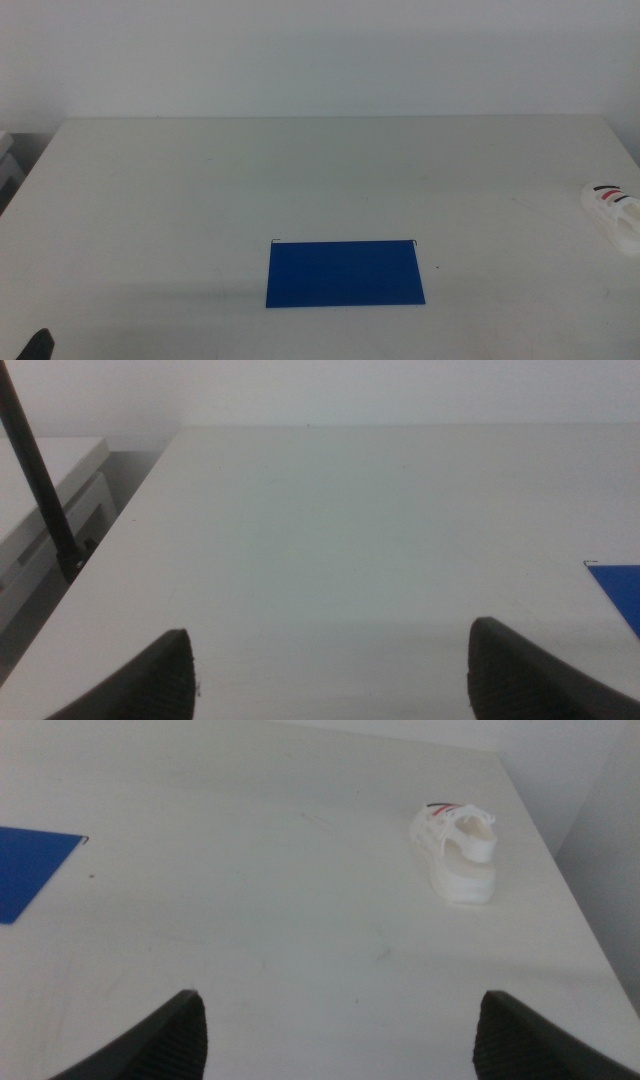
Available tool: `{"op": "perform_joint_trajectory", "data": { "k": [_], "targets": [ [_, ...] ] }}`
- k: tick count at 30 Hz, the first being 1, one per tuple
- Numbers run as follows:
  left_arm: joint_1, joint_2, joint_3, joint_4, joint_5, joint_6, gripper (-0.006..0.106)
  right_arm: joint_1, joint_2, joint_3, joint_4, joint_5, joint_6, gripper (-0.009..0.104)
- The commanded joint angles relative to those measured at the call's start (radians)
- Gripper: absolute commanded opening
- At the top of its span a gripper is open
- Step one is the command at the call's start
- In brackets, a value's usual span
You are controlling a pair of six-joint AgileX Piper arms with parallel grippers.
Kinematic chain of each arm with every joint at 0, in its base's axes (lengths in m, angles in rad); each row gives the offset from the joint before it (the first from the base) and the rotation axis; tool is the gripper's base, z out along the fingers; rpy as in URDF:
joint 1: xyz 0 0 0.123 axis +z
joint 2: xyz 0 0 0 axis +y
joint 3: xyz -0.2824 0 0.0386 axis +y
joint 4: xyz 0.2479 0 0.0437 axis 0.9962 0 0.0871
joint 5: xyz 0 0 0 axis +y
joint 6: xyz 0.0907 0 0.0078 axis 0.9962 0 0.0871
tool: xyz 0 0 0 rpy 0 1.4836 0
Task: Use one arm to grab the shoe from the table and place it on the mat.
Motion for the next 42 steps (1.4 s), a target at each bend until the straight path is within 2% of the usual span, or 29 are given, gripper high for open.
{"op": "perform_joint_trajectory", "data": {
  "k": [1, 6, 14, 16, 21, 26, 32, 39, 42],
  "targets": [
    [-0.004, -0.014, 0.007, -0.008, -0.080, -0.005, 0.094, -0.005, -0.016, -0.043, -0.011, -0.039, -0.006, 0.071],
    [-0.004, -0.014, 0.007, -0.008, -0.080, -0.005, 0.094, -0.005, 0.049, -0.182, -0.014, 0.024, -0.007, 0.071],
    [-0.004, -0.014, 0.007, -0.008, -0.080, -0.005, 0.094, -0.005, 0.281, -0.438, -0.018, 0.213, -0.006, 0.071],
    [-0.004, -0.014, 0.007, -0.008, -0.080, -0.005, 0.094, -0.005, 0.356, -0.512, -0.018, 0.291, -0.006, 0.071],
    [-0.004, -0.014, 0.007, -0.008, -0.080, -0.005, 0.094, -0.005, 0.552, -0.663, -0.020, 0.343, -0.005, 0.071],
    [-0.004, -0.014, 0.007, -0.008, -0.080, -0.005, 0.094, -0.005, 0.758, -0.834, -0.023, 0.434, 0.064, 0.071],
    [-0.004, -0.014, 0.007, -0.008, -0.080, -0.005, 0.094, -0.006, 1.015, -1.060, -0.049, 0.517, 0.051, 0.071],
    [-0.004, -0.014, 0.007, -0.008, -0.080, -0.005, 0.094, -0.016, 1.290, -1.322, -0.034, 0.521, -0.087, 0.071],
    [-0.004, -0.014, 0.007, -0.008, -0.080, -0.005, 0.094, -0.062, 1.388, -1.411, 0.017, 0.535, -0.083, 0.071]
  ]
}}
